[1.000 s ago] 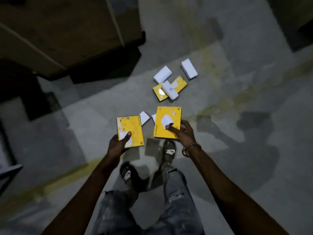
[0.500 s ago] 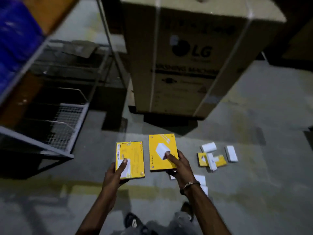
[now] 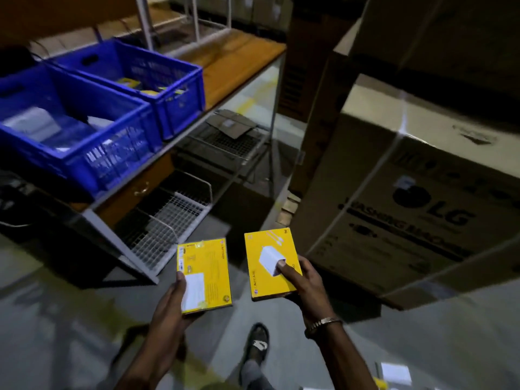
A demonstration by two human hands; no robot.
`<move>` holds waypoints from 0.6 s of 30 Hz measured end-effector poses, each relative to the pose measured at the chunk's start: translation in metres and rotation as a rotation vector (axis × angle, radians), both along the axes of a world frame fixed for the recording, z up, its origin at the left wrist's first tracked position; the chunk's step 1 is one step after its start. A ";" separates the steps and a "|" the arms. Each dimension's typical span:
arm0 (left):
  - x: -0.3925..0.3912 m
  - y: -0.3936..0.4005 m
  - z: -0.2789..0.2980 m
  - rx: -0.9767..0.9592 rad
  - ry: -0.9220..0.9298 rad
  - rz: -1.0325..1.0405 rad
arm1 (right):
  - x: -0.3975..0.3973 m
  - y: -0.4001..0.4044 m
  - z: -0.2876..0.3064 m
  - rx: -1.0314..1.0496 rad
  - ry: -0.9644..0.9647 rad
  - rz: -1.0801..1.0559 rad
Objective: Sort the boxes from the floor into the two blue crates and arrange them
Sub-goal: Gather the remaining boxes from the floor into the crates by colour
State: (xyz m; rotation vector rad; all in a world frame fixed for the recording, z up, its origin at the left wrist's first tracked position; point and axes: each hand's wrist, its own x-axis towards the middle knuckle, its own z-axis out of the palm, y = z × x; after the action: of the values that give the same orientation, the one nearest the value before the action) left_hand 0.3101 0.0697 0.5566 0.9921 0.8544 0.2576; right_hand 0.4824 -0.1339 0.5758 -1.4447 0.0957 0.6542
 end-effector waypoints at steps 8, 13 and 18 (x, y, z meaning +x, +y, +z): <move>0.111 0.076 0.042 -0.005 -0.034 0.188 | 0.135 0.105 0.008 0.019 -0.001 0.194; 0.164 0.123 0.047 0.012 -0.018 0.316 | 0.197 0.176 0.008 0.012 -0.045 0.287; 0.206 0.189 0.036 0.073 -0.011 0.377 | 0.245 0.259 -0.001 -0.023 -0.058 0.325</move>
State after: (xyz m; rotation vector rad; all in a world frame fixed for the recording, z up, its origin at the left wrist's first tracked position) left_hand 0.5163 0.2588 0.5924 0.8908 1.0257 0.6190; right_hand 0.7277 0.1248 0.5748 -1.5149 -0.1815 0.8761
